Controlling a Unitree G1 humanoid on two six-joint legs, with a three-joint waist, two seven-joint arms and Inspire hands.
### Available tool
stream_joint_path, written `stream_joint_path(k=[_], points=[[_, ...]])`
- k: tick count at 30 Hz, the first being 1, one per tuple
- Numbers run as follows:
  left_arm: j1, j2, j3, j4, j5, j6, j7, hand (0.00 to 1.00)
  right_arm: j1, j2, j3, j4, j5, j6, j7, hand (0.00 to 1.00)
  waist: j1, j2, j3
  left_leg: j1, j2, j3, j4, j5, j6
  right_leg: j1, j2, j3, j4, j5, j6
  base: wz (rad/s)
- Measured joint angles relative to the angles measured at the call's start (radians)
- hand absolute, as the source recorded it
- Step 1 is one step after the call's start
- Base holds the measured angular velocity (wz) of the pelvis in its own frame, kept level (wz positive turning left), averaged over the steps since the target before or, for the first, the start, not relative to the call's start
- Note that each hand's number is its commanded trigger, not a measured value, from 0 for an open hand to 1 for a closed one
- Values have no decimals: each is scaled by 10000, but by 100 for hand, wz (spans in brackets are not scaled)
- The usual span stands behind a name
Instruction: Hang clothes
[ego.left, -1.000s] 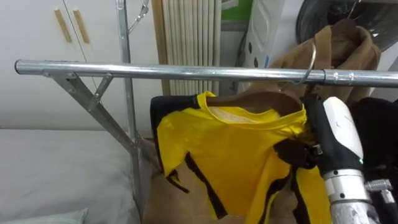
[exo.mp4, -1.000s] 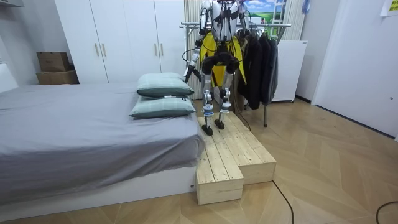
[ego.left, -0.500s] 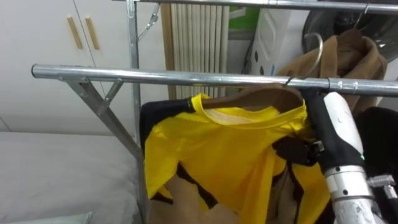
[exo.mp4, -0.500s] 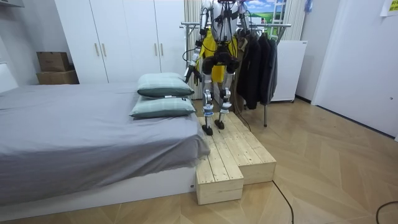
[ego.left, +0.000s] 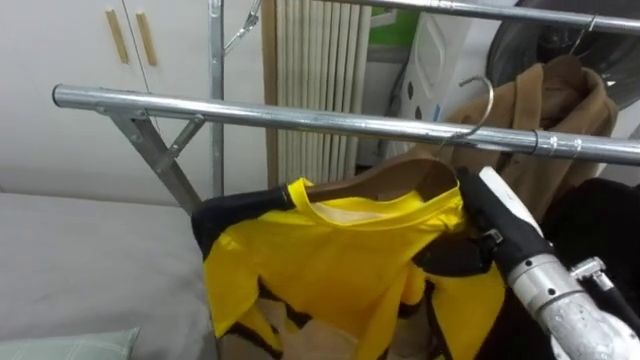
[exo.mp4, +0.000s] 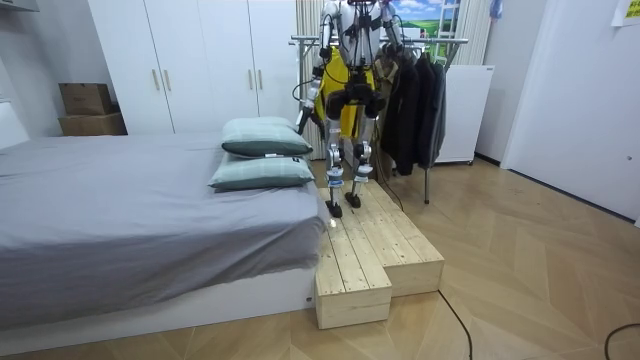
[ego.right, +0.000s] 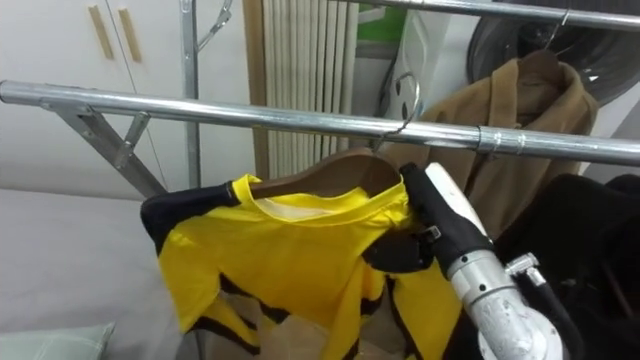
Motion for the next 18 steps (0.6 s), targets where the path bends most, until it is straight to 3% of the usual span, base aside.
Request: stream_joint_path(k=[9,12,18], points=[[0,48,91,-464,317,-68,-212,0,-389,76,14,1912,948,-4,893,100,491,-26,-3,-112,-59,-321,2,-2,3,-44,-31,-97,-67,8,19,4],[2,48,89,-490,363,-70,-204,0,-486,173,11,2340,1098,-94,931,100,492,-30,-6,-89,-83,-516,3,-1,3,25,-55,-202,-63,18,3,9],[9,48,81,-529,368,-70,-203,0,-667,450,80,3065,1860,-167,941,100,532,-3,11,22,-84,-497,3,-2,4,210,-57,-225,-189,2,27,2]])
